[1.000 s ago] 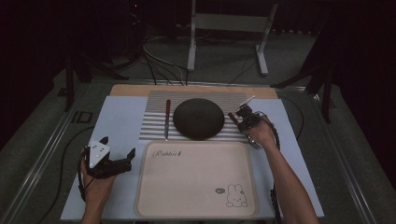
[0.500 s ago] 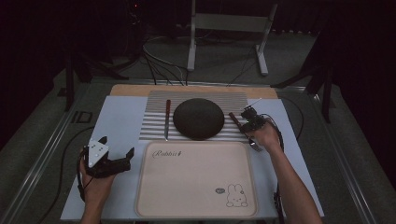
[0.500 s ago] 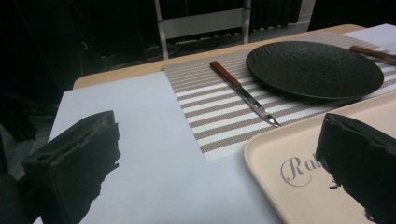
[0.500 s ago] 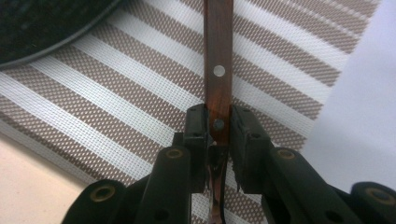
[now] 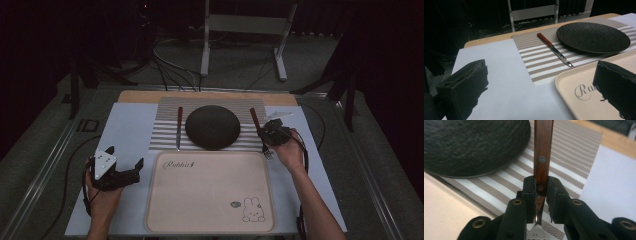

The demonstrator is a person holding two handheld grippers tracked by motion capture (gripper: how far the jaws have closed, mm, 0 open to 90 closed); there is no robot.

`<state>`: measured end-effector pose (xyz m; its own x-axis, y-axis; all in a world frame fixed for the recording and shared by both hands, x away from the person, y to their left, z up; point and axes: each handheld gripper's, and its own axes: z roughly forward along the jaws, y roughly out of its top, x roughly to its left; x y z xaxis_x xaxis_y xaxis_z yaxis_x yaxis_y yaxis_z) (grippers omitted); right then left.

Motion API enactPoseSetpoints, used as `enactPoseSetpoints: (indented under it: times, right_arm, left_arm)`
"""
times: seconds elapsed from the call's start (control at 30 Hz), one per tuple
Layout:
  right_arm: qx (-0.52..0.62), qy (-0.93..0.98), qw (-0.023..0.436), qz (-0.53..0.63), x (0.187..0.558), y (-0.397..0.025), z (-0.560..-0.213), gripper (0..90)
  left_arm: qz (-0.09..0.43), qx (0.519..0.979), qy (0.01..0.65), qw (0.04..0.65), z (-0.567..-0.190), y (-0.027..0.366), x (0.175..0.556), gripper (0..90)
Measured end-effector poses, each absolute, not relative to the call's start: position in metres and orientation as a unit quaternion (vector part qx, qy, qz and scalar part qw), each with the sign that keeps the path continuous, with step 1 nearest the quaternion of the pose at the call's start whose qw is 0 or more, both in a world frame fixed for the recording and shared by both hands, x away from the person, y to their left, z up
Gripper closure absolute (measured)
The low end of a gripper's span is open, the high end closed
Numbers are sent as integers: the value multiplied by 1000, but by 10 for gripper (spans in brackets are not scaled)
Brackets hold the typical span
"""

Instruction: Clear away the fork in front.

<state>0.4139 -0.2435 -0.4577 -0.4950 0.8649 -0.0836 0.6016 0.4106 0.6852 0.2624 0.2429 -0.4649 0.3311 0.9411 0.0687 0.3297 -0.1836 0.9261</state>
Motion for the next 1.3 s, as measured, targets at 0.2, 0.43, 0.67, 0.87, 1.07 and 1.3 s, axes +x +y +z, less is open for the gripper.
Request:
enactPoseSetpoints:
  times: [0.2, 0.43, 0.67, 0.87, 1.07, 1.3]
  right_arm:
    - [433, 800, 255, 326, 398, -241, -450, 779]
    - [405, 789, 303, 349, 382, -238, -448, 779]
    - [393, 778, 318, 372, 375, -239, -443, 779]
    - [393, 772, 316, 388, 372, -239, -439, 779]
    - [395, 760, 317, 407, 369, -239, -434, 779]
    - [390, 751, 317, 428, 364, -236, -428, 779]
  left_arm:
    - [346, 688, 463, 439, -465, 243, 263, 1]
    - [346, 686, 465, 439, -465, 243, 263, 1]
    - [345, 688, 464, 438, -466, 243, 263, 1]
    - [345, 689, 464, 437, -466, 242, 263, 2]
    - [343, 689, 463, 440, -466, 241, 264, 2]
    - [339, 684, 466, 447, -464, 239, 265, 1]
